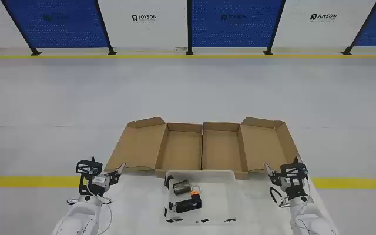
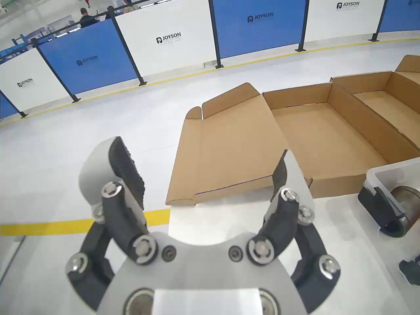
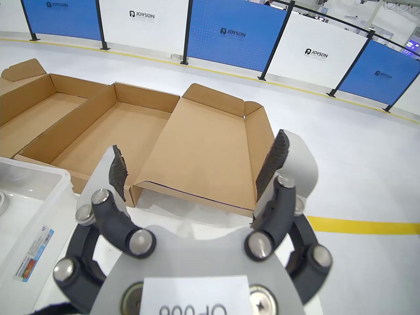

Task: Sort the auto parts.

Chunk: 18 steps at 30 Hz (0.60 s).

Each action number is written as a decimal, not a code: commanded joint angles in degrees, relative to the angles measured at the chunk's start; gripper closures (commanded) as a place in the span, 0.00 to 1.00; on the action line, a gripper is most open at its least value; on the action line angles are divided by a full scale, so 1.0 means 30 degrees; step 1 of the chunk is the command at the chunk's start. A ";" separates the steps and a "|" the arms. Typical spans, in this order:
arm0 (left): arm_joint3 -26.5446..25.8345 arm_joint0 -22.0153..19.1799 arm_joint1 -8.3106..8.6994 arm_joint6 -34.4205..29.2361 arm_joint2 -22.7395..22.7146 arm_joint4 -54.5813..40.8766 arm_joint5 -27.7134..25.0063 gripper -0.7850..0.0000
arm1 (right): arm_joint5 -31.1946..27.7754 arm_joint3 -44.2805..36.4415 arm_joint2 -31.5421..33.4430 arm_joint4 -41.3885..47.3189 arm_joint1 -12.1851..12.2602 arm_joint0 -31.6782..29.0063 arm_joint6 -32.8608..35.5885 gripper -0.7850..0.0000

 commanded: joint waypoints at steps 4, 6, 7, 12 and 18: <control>0.0000 0.0000 0.0000 0.0000 0.0000 0.0000 0.0000 0.00 | -0.0266 -0.0070 -0.0017 0.0241 -0.0011 0.0084 0.0003 0.00; 0.0000 0.0000 0.0000 0.0000 0.0000 0.0000 0.0000 0.00 | -0.1104 -0.0326 0.0008 0.0532 0.0009 0.0292 0.0270 0.00; 0.0000 0.0000 0.0000 0.0000 0.0000 0.0000 0.0000 0.00 | -0.1453 -0.0554 -0.0002 0.0600 0.0021 0.0467 0.0550 0.00; 0.0000 0.0000 0.0000 0.0000 0.0000 0.0000 0.0000 0.00 | -0.2723 -0.1825 -0.0710 0.0621 0.0025 0.1669 0.2547 0.00; 0.0000 0.0000 0.0000 0.0000 0.0000 0.0000 0.0000 0.00 | -0.5958 -0.1880 -0.2704 0.0729 0.0040 0.4187 0.6250 0.00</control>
